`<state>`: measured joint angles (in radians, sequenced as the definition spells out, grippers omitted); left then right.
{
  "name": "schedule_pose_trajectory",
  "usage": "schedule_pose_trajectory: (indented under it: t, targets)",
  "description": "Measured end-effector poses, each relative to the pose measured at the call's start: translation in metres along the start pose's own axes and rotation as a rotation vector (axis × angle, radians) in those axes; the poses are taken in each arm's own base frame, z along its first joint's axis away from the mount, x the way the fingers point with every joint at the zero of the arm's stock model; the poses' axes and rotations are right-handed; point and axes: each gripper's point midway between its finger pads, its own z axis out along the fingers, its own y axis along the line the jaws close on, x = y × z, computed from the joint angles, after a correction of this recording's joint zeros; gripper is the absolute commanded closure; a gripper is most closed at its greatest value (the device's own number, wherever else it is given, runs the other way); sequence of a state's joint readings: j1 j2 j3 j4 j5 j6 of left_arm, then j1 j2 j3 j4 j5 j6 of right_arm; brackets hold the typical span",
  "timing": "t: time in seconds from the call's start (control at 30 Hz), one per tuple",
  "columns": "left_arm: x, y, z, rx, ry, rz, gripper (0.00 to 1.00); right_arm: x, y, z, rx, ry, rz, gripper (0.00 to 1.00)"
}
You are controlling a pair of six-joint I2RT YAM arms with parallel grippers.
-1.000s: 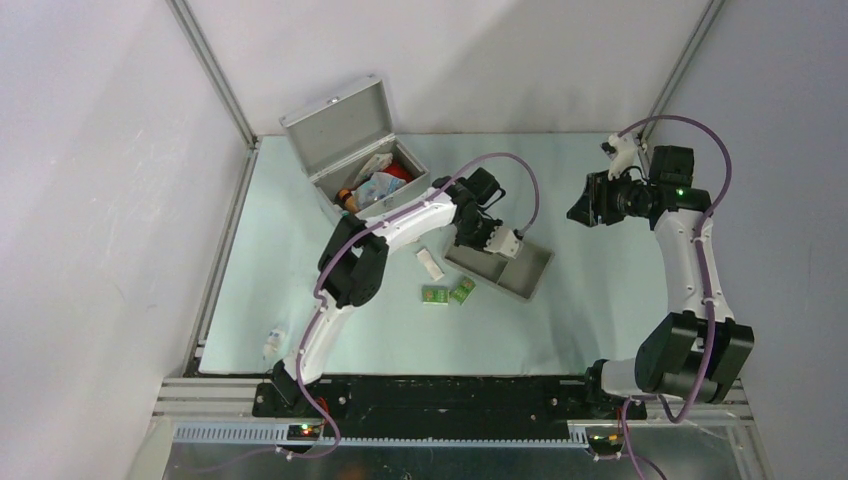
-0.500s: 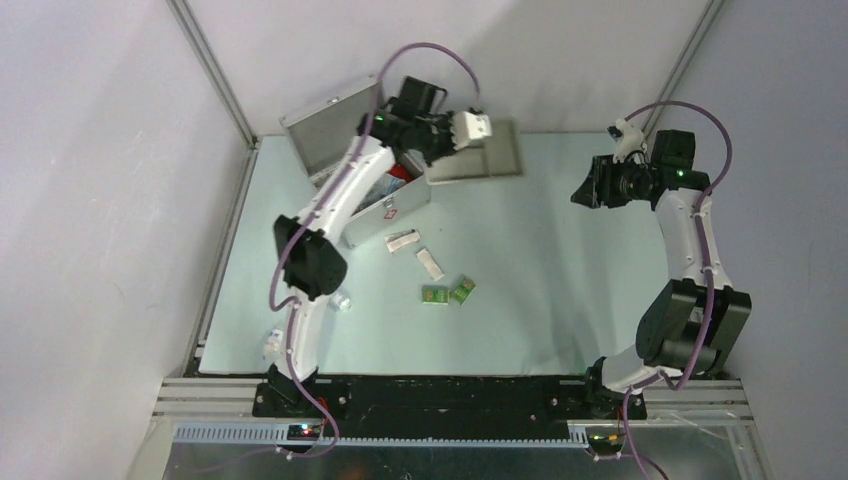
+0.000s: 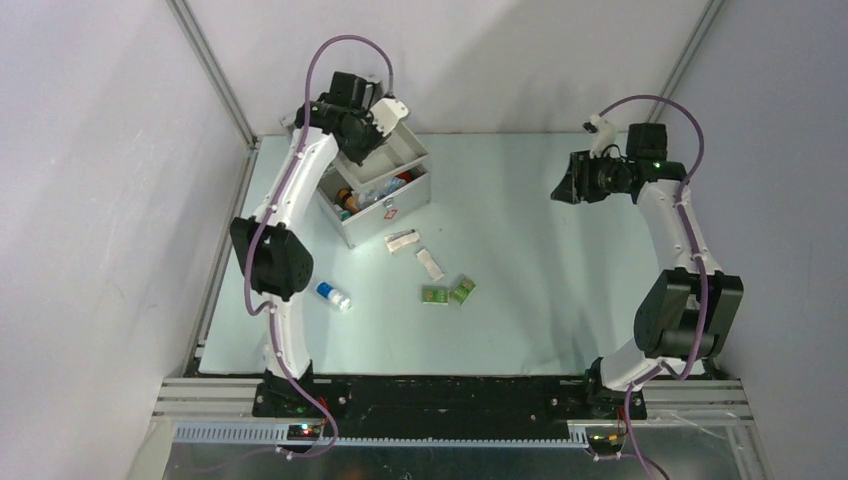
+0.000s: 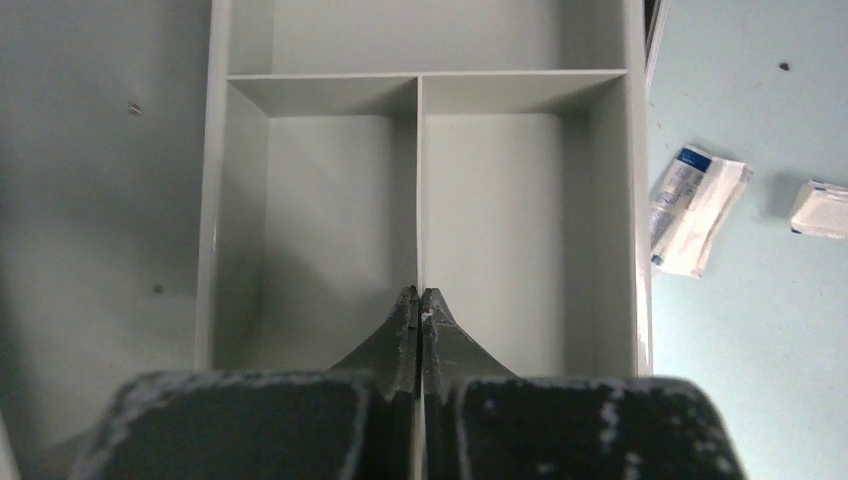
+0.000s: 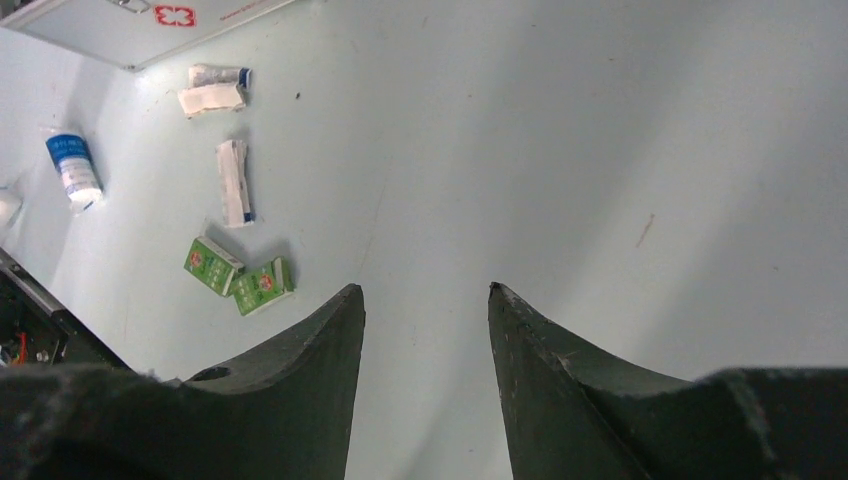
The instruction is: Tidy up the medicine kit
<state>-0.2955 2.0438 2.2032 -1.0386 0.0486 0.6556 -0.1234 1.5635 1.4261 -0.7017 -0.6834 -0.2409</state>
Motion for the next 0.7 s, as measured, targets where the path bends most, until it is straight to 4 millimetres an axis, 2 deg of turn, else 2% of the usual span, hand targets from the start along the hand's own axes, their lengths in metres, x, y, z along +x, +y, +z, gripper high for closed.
schedule_pose_trajectory:
  t: [0.17, 0.3, 0.5, 0.7]
  targets:
    - [0.023, -0.006, 0.009, 0.061, 0.036, -0.074, 1.0, 0.011, 0.009, 0.018, -0.026, 0.059, -0.024, 0.47]
    - [0.039, -0.01, 0.017, 0.115, 0.046, -0.116, 1.0, 0.021, 0.008, 0.024, -0.024, 0.104, -0.021, 0.47]
    - [0.083, -0.027, 0.035, 0.202, 0.129, -0.165, 1.0, 0.024, 0.006, 0.027, 0.005, 0.127, -0.064, 0.47]
    - [0.087, -0.021, 0.036, 0.214, 0.113, -0.17, 1.0, 0.029, 0.021, 0.037, -0.009, 0.163, -0.143, 0.47]
